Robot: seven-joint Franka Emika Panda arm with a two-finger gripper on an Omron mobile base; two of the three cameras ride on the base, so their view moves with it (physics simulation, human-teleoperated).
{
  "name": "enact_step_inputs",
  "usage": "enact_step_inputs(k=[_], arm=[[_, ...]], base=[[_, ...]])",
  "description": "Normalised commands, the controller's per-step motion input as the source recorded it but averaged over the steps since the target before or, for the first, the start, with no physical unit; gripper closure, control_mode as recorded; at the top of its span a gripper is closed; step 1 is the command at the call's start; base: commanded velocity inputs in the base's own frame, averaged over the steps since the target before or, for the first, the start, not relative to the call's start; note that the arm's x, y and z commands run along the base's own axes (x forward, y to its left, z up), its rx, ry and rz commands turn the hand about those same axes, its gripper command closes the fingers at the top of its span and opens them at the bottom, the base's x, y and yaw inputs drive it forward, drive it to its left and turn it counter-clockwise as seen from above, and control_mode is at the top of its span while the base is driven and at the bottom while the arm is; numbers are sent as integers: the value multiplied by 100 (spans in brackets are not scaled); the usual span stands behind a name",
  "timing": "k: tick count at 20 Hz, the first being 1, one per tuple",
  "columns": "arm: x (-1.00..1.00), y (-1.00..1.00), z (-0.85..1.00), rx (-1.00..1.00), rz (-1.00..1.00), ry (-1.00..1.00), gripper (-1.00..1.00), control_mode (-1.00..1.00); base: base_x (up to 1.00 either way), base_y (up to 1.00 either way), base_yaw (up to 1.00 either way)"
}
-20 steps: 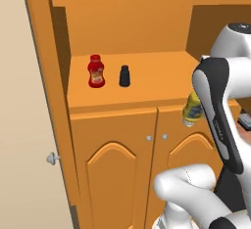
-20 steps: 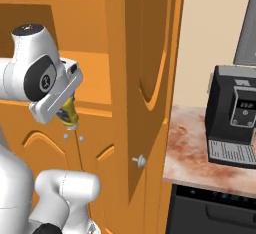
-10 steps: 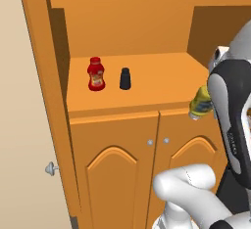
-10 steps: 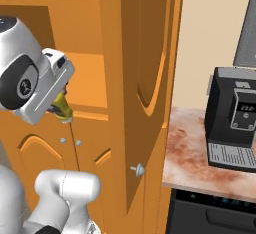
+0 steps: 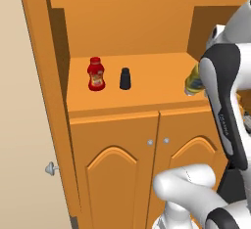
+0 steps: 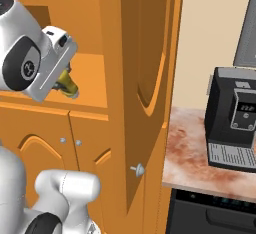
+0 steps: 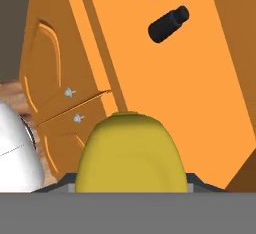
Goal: There are various items on the counter. Only move the condiments/shakers into the cabinet.
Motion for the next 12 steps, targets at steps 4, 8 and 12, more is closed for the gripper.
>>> enact_step_inputs(k=[4,8,12], arm=[[91,0,-8,0,0,0,100,-100],[83,0,-24,0,0,0,100,-100],[73,0,-41,0,0,0,100,-100]], base=[[0,0,0],[0,0,0],[0,0,0]])
